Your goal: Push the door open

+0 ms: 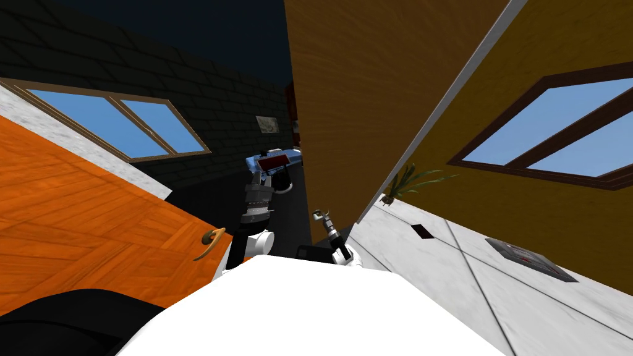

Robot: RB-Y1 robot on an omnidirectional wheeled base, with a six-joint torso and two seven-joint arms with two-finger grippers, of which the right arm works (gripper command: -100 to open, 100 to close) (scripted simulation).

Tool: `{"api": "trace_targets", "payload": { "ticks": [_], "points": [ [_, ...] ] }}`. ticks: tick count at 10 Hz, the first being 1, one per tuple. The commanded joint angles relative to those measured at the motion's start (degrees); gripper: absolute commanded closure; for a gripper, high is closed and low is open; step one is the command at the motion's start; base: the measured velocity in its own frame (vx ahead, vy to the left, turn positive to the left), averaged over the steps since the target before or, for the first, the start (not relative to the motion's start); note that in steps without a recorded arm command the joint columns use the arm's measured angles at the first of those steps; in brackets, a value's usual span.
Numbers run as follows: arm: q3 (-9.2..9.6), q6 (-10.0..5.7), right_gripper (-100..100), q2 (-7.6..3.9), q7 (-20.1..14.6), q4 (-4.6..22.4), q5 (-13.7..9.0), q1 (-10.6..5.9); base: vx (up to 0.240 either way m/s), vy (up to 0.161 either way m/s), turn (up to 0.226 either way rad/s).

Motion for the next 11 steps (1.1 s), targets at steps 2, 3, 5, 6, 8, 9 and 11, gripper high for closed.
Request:
{"api": "trace_targets", "payload": {
  "ticks": [2,3,5,6,8,9,11],
  "points": [
    [-2.39,-0.21,100,-0.32,0.5,0.2,-0.6,-0.39,0.098,0.106,-0.042],
    [-3.05,-0.25,100,-0.19,0.7,0.4,-0.7,-0.45,0.081,0.104,-0.053],
    [-4.35,-0.32,100,0.13,1.1,0.7,-1.0,-0.57,0.081,0.100,-0.050],
    [-4.99,-0.35,100,0.31,1.3,0.9,-1.1,-0.63,0.078,0.099,-0.036],
    [-6.83,-0.45,100,0.91,1.8,1.3,-1.5,-0.80,0.127,0.138,-0.072],
    [-7.40,-0.48,100,1.13,2.0,1.5,-1.6,-0.85,0.107,0.125,-0.048],
    [-8.98,-0.56,100,1.83,2.4,1.9,-1.9,-1.00,0.112,0.163,-0.065]
  ]
}}
